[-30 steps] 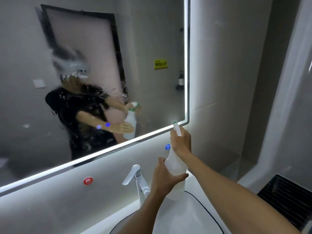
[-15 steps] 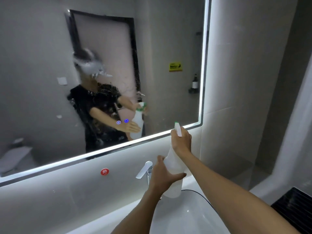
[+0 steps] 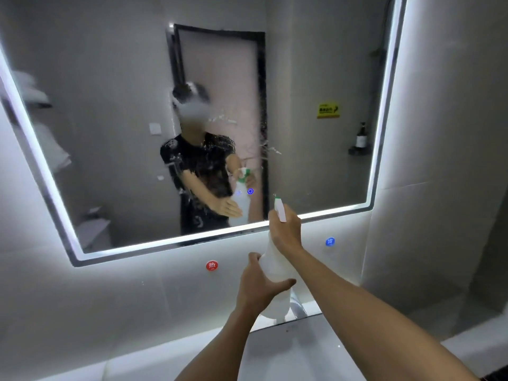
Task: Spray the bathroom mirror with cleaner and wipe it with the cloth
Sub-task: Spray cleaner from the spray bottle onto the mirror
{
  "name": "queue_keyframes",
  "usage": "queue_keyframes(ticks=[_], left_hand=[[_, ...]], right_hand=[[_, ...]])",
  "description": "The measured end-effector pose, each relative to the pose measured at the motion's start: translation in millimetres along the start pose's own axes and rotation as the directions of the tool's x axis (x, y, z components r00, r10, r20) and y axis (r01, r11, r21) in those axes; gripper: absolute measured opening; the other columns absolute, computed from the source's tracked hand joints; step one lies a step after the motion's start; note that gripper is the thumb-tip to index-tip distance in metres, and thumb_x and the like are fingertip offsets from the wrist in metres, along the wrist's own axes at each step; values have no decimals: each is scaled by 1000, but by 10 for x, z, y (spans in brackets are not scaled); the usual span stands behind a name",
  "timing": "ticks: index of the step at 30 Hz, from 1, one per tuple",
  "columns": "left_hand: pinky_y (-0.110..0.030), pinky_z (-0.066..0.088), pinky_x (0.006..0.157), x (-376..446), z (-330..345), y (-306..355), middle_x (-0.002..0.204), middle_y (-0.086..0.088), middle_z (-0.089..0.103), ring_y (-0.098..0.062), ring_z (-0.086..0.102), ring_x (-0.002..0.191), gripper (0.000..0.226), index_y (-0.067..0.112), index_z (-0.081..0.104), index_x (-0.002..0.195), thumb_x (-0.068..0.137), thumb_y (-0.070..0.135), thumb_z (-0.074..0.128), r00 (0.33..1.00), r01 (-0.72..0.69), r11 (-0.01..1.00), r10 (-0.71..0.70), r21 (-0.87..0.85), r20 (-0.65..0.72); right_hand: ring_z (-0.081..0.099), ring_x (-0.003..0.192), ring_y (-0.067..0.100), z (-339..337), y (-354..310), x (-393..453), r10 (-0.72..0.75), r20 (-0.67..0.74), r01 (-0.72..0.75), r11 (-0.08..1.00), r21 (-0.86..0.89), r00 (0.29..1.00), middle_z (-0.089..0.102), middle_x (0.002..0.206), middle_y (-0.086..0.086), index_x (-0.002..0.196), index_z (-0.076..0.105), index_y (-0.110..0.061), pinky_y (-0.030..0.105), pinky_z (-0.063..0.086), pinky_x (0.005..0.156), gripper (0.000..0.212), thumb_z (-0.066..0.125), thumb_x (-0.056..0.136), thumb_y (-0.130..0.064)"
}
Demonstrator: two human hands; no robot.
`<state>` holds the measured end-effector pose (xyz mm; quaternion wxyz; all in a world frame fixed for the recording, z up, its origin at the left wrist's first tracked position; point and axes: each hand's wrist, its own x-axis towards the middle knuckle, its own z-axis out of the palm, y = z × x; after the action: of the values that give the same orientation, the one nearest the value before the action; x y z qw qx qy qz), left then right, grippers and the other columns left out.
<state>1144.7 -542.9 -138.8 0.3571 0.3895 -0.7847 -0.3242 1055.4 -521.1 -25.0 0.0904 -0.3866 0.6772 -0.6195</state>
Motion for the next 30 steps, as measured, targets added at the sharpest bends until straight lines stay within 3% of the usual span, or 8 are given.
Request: queue_keyframes(ticks=[6,13,19,24,28,30], left_hand=[[-29,59,76,-122,-1,-47,101,10,57,-10,61,91,88,28,36,110,48,67,84,998,35,997,-38,-65,-42],[-29,60,77,-121,-16,-68,102,11,57,-11,62,91,91,29,36,112,46,72,82,998,33,998,-35,-55,-42],[-27,59,78,-107,-97,-143,103,12,57,-10,61,93,91,30,35,113,46,72,81,995,68,997,-70,-33,-65],[-12,47,68,-196,-292,-245,104,10,57,-11,61,94,89,29,36,114,49,69,83,987,104,994,-108,-40,-119],[-11,44,69,-293,-513,-354,104,11,55,-11,58,92,87,30,32,113,53,63,86,977,122,992,-125,-31,-173],[-14,48,74,-346,-636,-427,107,11,54,-11,58,95,90,30,32,117,53,63,86,969,139,990,-140,-17,-204]], right_hand=[[45,66,23,117,-38,-20,-65,97,81,982,-170,993,47,66,-1,61,35,-24,30,28,52,36,45,96,-18],[45,63,18,123,-63,-49,-54,74,69,972,-224,996,46,66,-3,61,35,-26,27,26,50,37,46,96,-22],[45,65,22,209,-94,-126,-83,82,90,991,-98,993,51,69,7,65,41,-14,29,33,52,31,47,95,-10],[45,62,18,451,-148,-250,-91,132,94,996,-10,987,49,64,3,62,39,-19,29,35,54,38,47,100,-18],[47,60,15,737,-192,-345,-102,177,98,995,28,979,49,63,-1,70,47,-14,27,36,55,31,50,99,-21],[52,62,18,890,-210,-406,-86,201,76,996,54,976,54,65,2,75,52,-10,34,43,54,28,49,99,-22]])
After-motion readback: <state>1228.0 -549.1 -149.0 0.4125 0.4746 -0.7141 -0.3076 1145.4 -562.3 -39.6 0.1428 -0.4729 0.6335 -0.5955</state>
